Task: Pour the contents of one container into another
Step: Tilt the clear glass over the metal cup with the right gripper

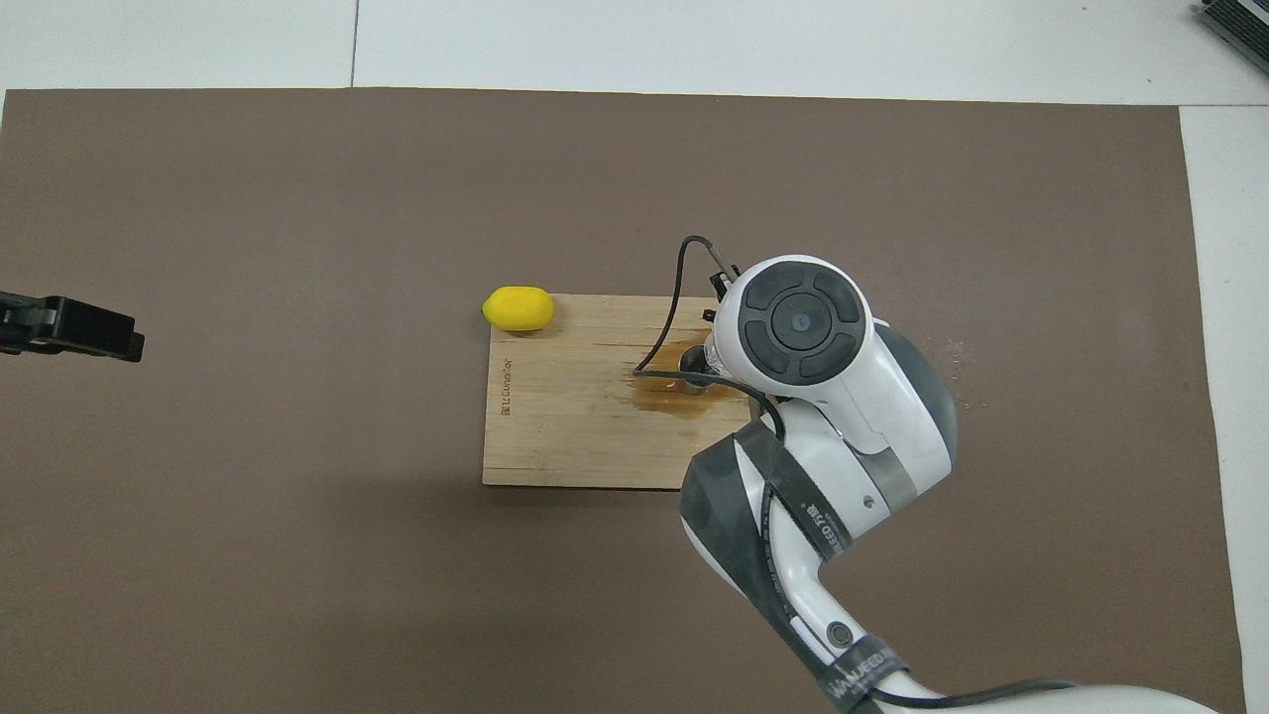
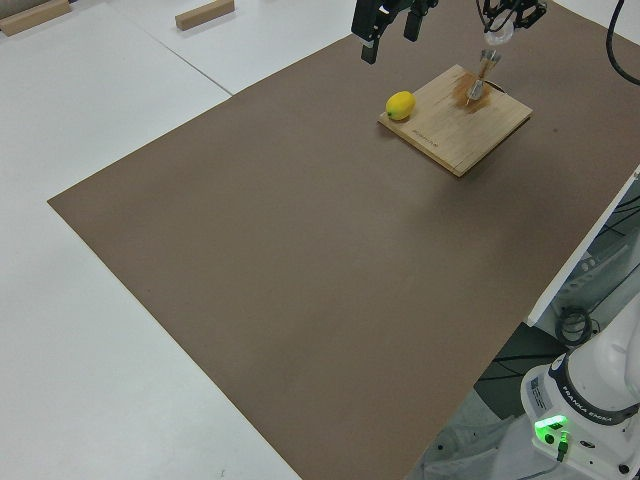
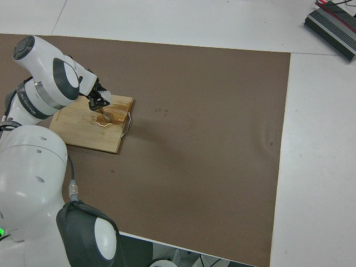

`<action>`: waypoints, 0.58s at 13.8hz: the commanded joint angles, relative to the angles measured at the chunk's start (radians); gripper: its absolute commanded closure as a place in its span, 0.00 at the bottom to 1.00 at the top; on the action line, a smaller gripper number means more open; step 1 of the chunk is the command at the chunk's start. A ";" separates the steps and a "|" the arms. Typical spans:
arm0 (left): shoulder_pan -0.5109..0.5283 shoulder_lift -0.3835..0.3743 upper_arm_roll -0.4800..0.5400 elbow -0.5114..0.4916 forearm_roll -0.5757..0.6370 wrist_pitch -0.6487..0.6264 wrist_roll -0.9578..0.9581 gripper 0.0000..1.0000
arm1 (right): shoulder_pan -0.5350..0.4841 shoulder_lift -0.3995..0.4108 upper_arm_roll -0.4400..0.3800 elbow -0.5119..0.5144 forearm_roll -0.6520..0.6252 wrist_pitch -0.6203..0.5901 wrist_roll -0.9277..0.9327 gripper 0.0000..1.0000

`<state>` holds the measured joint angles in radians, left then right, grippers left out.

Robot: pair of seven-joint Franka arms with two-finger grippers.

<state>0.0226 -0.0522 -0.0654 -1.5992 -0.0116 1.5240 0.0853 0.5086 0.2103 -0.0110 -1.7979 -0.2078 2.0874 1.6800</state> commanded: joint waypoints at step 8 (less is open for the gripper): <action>0.014 -0.011 -0.010 -0.008 -0.004 -0.012 0.004 0.00 | 0.015 0.000 0.003 0.034 -0.009 -0.024 0.018 1.00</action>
<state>0.0226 -0.0522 -0.0654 -1.5992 -0.0116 1.5237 0.0853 0.5301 0.2092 -0.0112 -1.7846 -0.2488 2.0817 1.6800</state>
